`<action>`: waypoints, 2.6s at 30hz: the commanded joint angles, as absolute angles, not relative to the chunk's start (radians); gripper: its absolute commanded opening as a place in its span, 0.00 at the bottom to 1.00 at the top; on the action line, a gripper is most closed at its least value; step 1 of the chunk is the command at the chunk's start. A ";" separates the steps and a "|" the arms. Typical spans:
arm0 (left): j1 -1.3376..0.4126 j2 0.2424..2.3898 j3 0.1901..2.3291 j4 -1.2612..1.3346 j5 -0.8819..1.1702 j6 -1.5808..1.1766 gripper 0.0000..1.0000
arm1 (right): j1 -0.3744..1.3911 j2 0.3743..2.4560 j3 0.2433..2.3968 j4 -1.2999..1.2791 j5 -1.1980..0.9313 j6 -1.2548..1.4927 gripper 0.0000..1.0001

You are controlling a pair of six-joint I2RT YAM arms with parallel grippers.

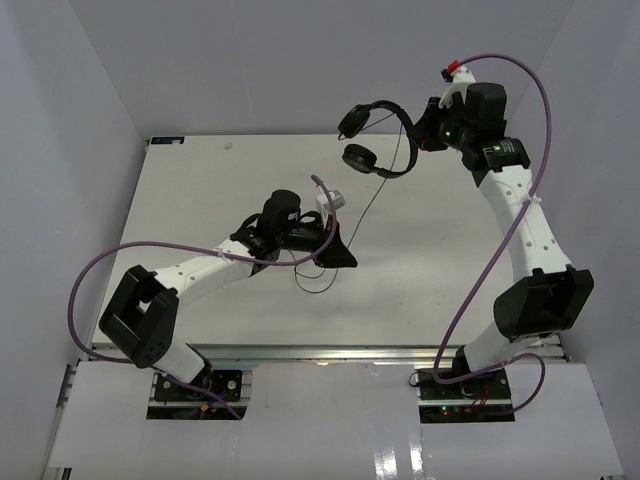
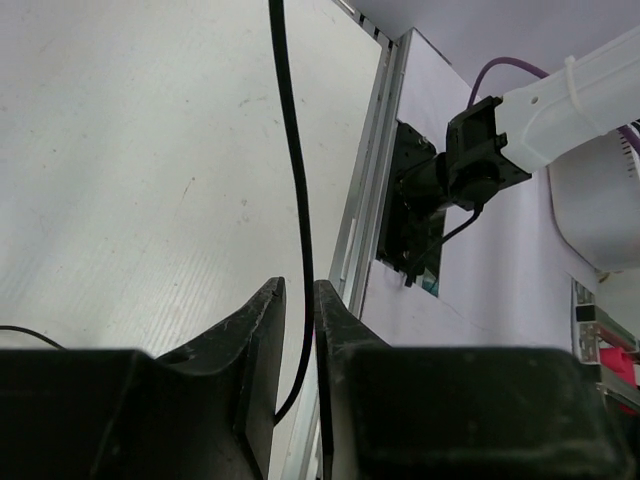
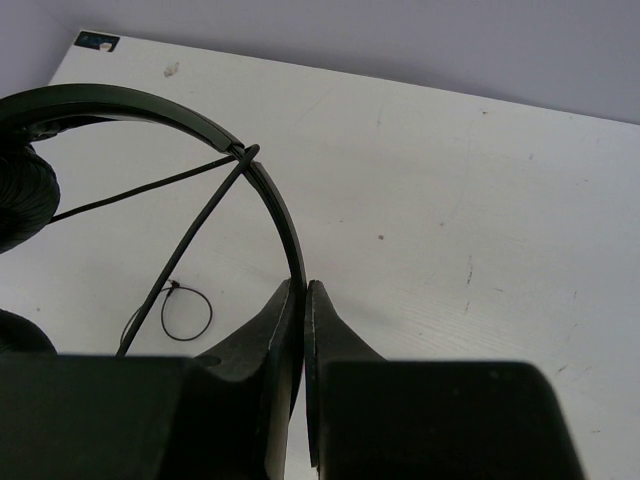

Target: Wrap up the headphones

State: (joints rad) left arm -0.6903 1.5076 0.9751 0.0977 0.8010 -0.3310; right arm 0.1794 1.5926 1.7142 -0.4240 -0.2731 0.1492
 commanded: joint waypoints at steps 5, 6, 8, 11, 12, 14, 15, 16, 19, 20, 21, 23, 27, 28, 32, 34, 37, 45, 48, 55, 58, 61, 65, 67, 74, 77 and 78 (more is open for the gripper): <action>-0.694 1.402 0.887 0.298 0.731 -0.239 0.29 | 0.134 1.515 1.739 -0.396 -0.422 0.213 0.08; -0.693 1.401 0.882 0.304 0.731 -0.230 0.29 | 0.132 1.511 1.734 -0.396 -0.427 0.213 0.08; -0.693 1.392 0.872 0.328 0.738 -0.226 0.29 | 0.129 1.508 1.724 -0.396 -0.430 0.213 0.08; -0.693 1.373 0.839 0.404 0.769 -0.239 0.28 | 0.122 1.513 1.714 -0.395 -0.438 0.210 0.08; -0.693 1.362 0.829 0.426 0.780 -0.242 0.27 | 0.120 1.517 1.712 -0.395 -0.439 0.211 0.08; -0.693 1.337 0.812 0.457 0.801 -0.245 0.25 | 0.117 1.526 1.709 -0.395 -0.440 0.211 0.08; -0.693 1.324 0.807 0.463 0.810 -0.245 0.24 | 0.116 1.531 1.707 -0.394 -0.439 0.210 0.08; -0.693 1.313 0.802 0.468 0.818 -0.245 0.22 | 0.112 1.535 1.705 -0.394 -0.439 0.210 0.08; -0.693 1.281 0.783 0.483 0.834 -0.246 0.20 | 0.103 1.549 1.699 -0.394 -0.444 0.207 0.08; -0.693 1.273 0.773 0.483 0.835 -0.248 0.20 | 0.099 1.552 1.697 -0.393 -0.448 0.208 0.08; -0.693 1.268 0.768 0.478 0.836 -0.244 0.20 | 0.097 1.554 1.697 -0.393 -0.452 0.210 0.08; -0.693 1.263 0.764 0.448 0.833 -0.229 0.20 | 0.094 1.557 1.694 -0.393 -0.466 0.212 0.08; -0.693 1.272 0.747 0.445 0.818 -0.217 0.21 | 0.090 1.551 1.696 -0.393 -0.484 0.213 0.08; -0.693 1.278 0.744 0.449 0.814 -0.214 0.21 | 0.089 1.547 1.697 -0.394 -0.489 0.213 0.08; -0.693 1.303 0.739 0.465 0.802 -0.206 0.21 | 0.084 1.533 1.698 -0.396 -0.503 0.213 0.08; -0.692 1.308 0.739 0.477 0.801 -0.209 0.19 | 0.080 1.528 1.692 -0.396 -0.503 0.211 0.08; -0.690 1.286 0.736 0.506 0.808 -0.225 0.16 | 0.069 1.529 1.682 -0.397 -0.499 0.207 0.08; -0.690 1.198 0.681 0.503 0.809 -0.245 0.13 | 0.049 1.554 1.660 -0.390 -0.499 0.201 0.08; -0.689 1.175 0.657 0.476 0.777 -0.228 0.12 | 0.049 1.554 1.660 -0.389 -0.506 0.204 0.08; -0.687 1.181 0.588 0.508 0.653 -0.208 0.11 | 0.049 1.531 1.663 -0.394 -0.526 0.207 0.08; -0.682 1.179 0.568 0.587 0.630 -0.235 0.10 | 0.048 1.524 1.657 -0.395 -0.523 0.201 0.08; -0.683 1.167 0.568 0.661 0.656 -0.270 0.11 | 0.048 1.523 1.650 -0.400 -0.516 0.191 0.07; -0.683 1.174 0.602 0.644 0.683 -0.276 0.11 | 0.049 1.528 1.643 -0.400 -0.529 0.194 0.08; -0.683 1.180 0.609 0.625 0.678 -0.256 0.11 | 0.049 1.527 1.643 -0.400 -0.538 0.198 0.08; -0.683 1.248 0.616 0.617 0.653 -0.226 0.19 | 0.049 1.515 1.621 -0.399 -0.618 0.223 0.08; -0.680 1.290 0.639 0.621 0.647 -0.206 0.19 | 0.050 1.497 1.601 -0.397 -0.653 0.227 0.08; -0.679 1.313 0.648 0.621 0.645 -0.200 0.19 | 0.049 1.489 1.596 -0.397 -0.662 0.227 0.08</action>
State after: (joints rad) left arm -0.6834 1.2621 0.5940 0.6135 0.6560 -0.2362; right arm 0.0532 1.5516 1.6091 -0.4405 -0.5720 0.1885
